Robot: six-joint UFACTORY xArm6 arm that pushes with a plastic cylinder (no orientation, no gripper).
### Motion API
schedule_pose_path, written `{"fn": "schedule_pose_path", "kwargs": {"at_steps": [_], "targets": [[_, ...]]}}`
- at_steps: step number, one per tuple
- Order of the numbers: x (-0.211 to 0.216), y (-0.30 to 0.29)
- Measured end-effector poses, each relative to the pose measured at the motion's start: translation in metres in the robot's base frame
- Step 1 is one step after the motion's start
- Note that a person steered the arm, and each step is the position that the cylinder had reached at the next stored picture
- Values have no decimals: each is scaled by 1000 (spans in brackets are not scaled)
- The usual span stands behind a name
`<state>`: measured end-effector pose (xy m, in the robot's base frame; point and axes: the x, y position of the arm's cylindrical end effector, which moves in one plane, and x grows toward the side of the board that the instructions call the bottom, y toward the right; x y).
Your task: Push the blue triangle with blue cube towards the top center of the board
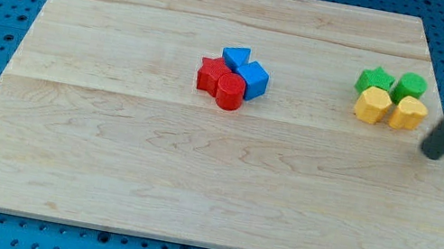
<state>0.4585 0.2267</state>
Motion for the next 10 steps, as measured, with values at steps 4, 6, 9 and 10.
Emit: {"fn": "schedule_pose_path", "kwargs": {"at_steps": [4, 6, 9, 10], "targets": [[-77, -220], [-152, -249], [-165, -195], [-166, -101]]}}
